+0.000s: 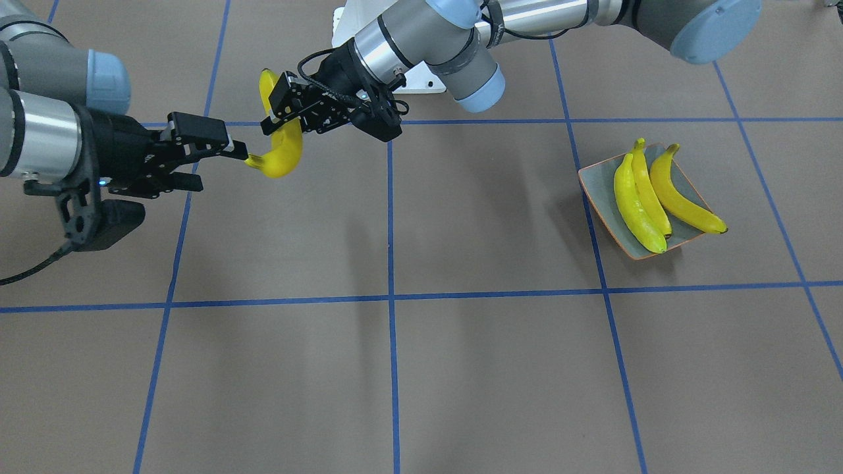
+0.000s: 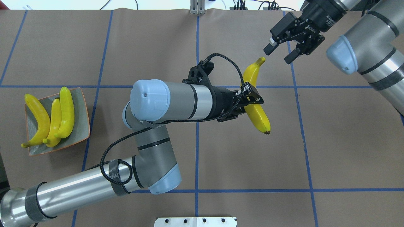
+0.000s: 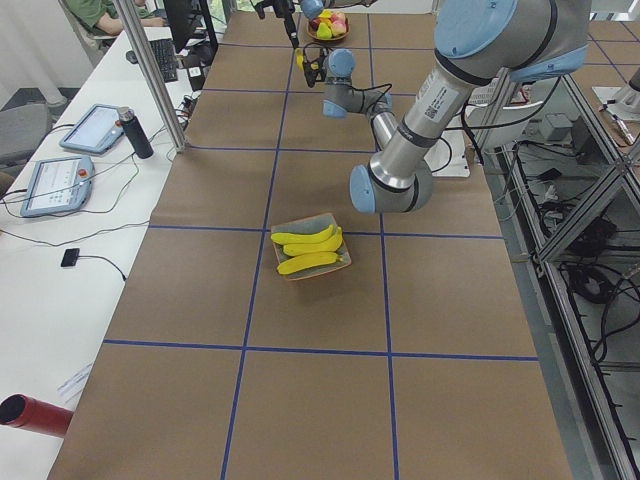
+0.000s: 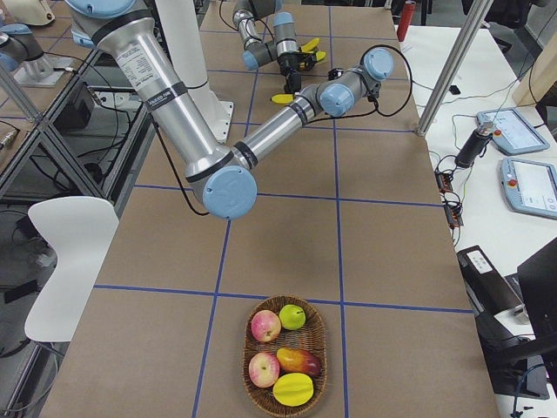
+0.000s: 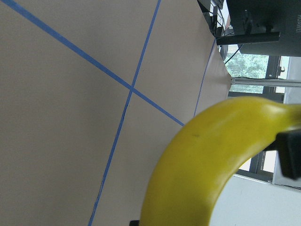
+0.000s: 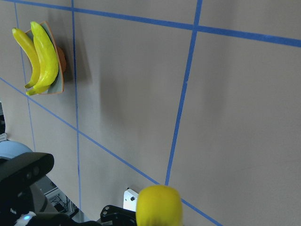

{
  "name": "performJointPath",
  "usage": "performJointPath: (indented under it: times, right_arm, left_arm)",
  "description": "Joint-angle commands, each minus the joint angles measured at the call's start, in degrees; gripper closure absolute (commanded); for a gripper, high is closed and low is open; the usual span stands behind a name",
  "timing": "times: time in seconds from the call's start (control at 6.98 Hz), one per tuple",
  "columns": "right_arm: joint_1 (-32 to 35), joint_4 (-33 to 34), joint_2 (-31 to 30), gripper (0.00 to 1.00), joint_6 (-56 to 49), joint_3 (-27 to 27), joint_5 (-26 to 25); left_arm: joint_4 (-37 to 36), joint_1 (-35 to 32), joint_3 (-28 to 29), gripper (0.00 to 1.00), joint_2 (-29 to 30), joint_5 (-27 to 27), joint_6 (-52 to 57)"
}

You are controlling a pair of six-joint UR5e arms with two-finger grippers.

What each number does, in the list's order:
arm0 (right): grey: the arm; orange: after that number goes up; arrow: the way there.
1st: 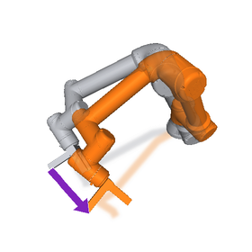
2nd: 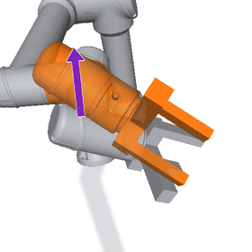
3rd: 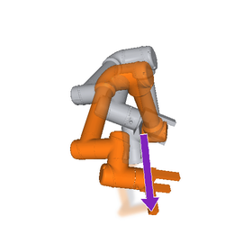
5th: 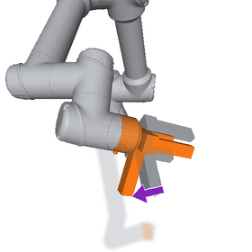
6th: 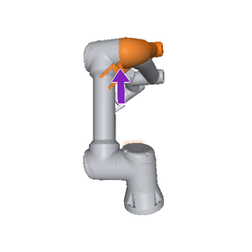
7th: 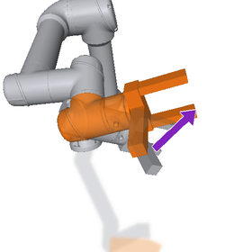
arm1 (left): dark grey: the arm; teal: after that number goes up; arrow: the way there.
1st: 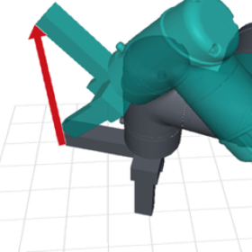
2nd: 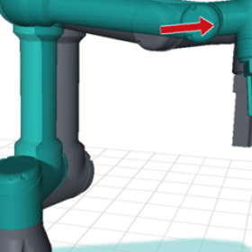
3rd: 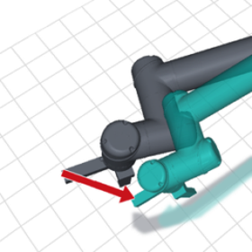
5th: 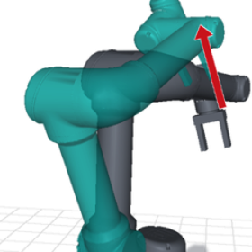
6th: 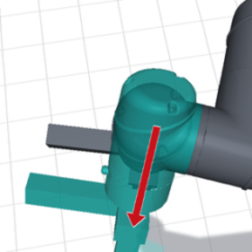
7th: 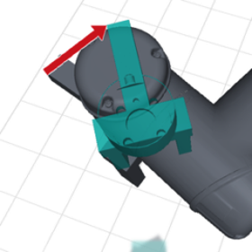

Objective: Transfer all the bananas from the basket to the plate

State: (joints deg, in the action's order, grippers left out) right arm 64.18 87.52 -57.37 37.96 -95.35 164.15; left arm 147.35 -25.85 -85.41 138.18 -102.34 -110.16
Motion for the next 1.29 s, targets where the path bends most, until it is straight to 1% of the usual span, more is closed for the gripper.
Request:
performJointPath:
  times: [0.0, 0.14, 0.29, 0.43, 0.57, 0.72, 0.86, 1.0, 1.15]
  right_arm:
    - [2.5, 0.1, -1.1, 0.00, 3.2, -2.7, -16.4]
    - [2.4, 0.6, -3.5, 0.00, 4.7, -3.8, -26.1]
    - [2.4, 0.9, -6.6, 0.00, 4.1, -3.0, -29.5]
    - [2.4, 1.0, -9.6, 0.00, 3.7, -3.1, -32.5]
    - [2.2, 3.4, -10.9, 0.00, 0.8, -3.1, -34.3]
    - [2.4, 8.3, -10.9, 0.00, -6.0, -3.1, -36.9]
    - [3.0, 12.7, -10.8, 0.00, -11.4, -2.8, -37.6]
    - [4.4, 14.8, -11.4, 0.00, -16.0, -2.4, -37.6]
    - [5.7, 14.8, -12.0, 0.00, -17.6, -1.3, -37.5]
  left_arm:
    - [-0.2, -0.6, -0.3, 1.00, -2.3, 0.0, 0.5]
    - [-0.2, -1.6, -0.9, 1.00, -4.8, -0.2, 0.7]
    - [0.0, -3.7, -3.7, 1.00, -9.1, -1.1, 1.6]
    - [-0.5, -6.2, -5.2, 1.00, -11.7, -8.6, 10.7]
    - [-2.5, -10.4, -8.3, 1.00, -15.9, -13.4, 13.4]
    - [-5.2, -15.8, -10.1, 1.00, -18.0, -19.1, 16.5]
    - [-5.7, -19.1, -10.7, 1.00, -19.9, -22.0, 21.9]
    - [-5.8, -21.0, -11.6, 1.00, -24.1, -22.8, 30.4]
    - [-6.2, -22.9, -13.1, 1.00, -28.9, -23.1, 39.7]
